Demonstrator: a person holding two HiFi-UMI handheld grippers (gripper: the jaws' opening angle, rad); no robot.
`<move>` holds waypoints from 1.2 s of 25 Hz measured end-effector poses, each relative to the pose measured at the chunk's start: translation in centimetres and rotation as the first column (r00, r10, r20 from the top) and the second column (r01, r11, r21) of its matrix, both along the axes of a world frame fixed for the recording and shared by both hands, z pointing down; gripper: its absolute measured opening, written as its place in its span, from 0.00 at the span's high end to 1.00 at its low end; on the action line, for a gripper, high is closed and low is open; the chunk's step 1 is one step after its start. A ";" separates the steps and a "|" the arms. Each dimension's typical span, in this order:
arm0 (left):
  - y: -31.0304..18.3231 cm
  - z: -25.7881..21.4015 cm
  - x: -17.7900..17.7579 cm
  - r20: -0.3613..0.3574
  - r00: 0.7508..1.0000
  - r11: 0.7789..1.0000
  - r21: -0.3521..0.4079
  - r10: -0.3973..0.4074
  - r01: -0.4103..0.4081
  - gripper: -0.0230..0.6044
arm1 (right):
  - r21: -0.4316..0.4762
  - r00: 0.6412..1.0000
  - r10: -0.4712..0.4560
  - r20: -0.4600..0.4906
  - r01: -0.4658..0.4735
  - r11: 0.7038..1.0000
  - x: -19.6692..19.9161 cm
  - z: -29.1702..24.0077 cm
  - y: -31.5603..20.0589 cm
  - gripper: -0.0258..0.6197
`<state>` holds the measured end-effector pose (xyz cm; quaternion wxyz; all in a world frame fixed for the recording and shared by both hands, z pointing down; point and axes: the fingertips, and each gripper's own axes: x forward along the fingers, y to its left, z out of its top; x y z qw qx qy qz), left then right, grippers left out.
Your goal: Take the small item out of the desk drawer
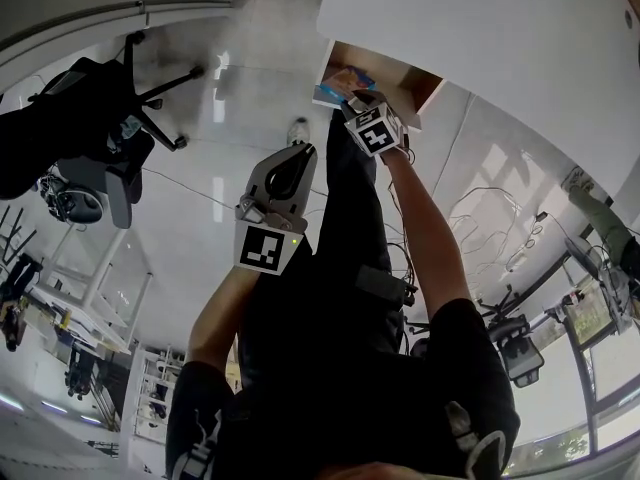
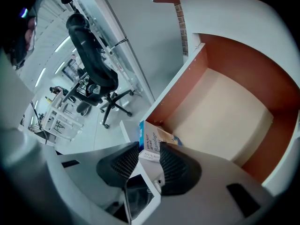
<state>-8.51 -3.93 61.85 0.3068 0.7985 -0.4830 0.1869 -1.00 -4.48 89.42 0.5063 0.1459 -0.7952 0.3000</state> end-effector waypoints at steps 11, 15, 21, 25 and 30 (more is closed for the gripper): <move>-1.3 11.9 2.6 0.197 0.913 0.933 -0.098 0.358 -0.345 0.62 | 0.038 0.996 0.056 0.063 -0.058 0.998 1.9 -0.6 -0.8 0.72; -2.1 17.0 2.7 0.407 0.735 0.836 -0.178 0.542 -0.518 0.61 | 0.036 0.995 0.068 0.073 -0.071 0.997 2.3 -0.6 -1.0 0.72; -2.4 23.5 3.7 0.602 0.282 0.562 -0.345 0.747 -0.752 0.58 | 0.032 0.992 0.087 0.095 -0.090 0.995 2.9 -0.7 -1.4 0.71; -2.7 24.9 4.9 0.591 0.160 0.452 -0.387 0.791 -0.804 0.58 | 0.033 0.988 0.105 0.112 -0.110 0.993 3.3 -1.2 -1.7 0.71; -2.6 26.8 5.5 0.614 -0.020 0.321 -0.440 0.789 -0.839 0.58 | 0.020 0.981 0.131 0.142 -0.136 0.991 3.1 -1.1 -1.8 0.71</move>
